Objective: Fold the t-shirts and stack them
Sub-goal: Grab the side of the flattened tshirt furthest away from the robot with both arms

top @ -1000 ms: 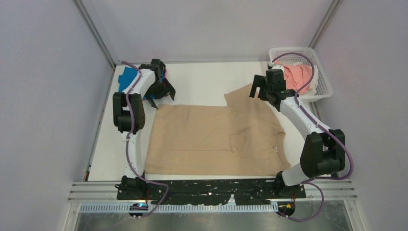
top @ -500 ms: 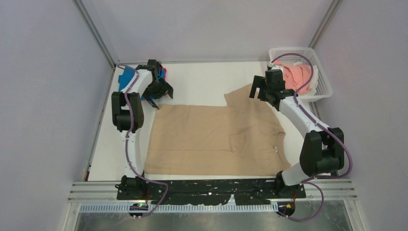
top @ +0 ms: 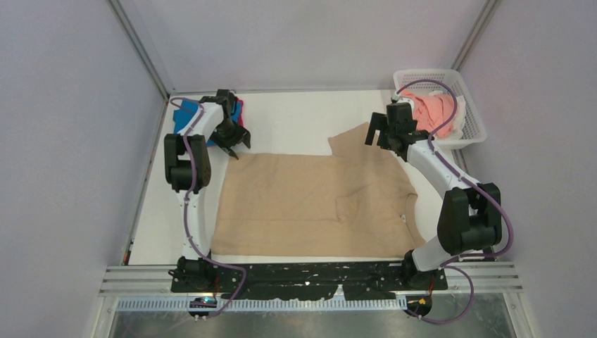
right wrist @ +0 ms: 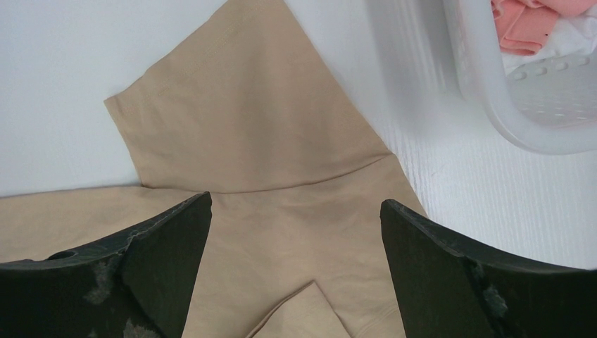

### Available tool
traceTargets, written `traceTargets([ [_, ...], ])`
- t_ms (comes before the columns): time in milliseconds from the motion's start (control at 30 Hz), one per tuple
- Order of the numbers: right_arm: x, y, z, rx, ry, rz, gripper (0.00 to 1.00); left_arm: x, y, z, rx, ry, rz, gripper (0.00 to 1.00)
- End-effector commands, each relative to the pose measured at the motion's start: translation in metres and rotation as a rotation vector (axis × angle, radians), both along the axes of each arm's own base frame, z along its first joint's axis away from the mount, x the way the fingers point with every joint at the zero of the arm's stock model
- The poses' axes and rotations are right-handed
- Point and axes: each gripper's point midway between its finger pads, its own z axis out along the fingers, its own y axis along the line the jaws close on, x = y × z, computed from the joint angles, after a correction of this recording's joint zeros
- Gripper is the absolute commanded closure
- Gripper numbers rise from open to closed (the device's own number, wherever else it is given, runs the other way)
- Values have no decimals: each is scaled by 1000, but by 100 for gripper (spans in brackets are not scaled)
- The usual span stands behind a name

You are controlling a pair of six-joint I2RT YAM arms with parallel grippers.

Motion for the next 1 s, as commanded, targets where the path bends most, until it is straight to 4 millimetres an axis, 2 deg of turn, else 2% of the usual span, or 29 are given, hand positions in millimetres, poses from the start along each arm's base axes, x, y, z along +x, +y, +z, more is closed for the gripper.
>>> traceTargets([
  [0, 6, -5, 12, -20, -33, -31, 5, 3, -4, 7, 9, 15, -17, 42],
  [133, 5, -5, 10, -19, -35, -29, 5, -9, -11, 17, 20, 79, -41, 41],
  [233, 5, -3, 9, -12, -35, -17, 5, -8, 7, 37, 145, 58, -71, 39],
  [300, 4, -2, 10, -8, -39, -12, 5, 5, 18, 55, 203, -31, -127, 35],
  [367, 3, -3, 13, -10, -46, -13, 5, 22, 23, 62, 238, -119, -227, 29],
  [500, 0, -9, 23, -25, -78, -31, 5, 34, 37, 51, 289, -115, -383, 17],
  [567, -2, -11, 26, -35, -91, -35, 5, 36, 31, 38, 211, -107, -447, 24],
  [633, -2, -14, 29, -44, -109, -48, 5, 38, 28, 33, 177, -104, -446, 22],
  [700, -2, -15, 28, -50, -102, -50, 5, 39, 25, 33, 165, -115, -425, 12],
  [733, -1, -15, 29, -52, -103, -50, 5, 43, 22, 33, 149, -140, -433, 3],
  [767, -1, -16, 28, -55, -102, -51, 5, 44, 19, 32, 135, -153, -442, 1],
  [867, 0, -16, 27, -62, -111, -43, 5, 44, 23, 28, 120, -149, -440, 0],
  [933, 2, -9, 23, -38, -113, -12, 5, 43, 19, 28, 88, -151, -438, 0],
  [967, 2, 1, 16, -1, -101, 26, 5, 43, 20, 27, 84, -151, -437, 0],
])
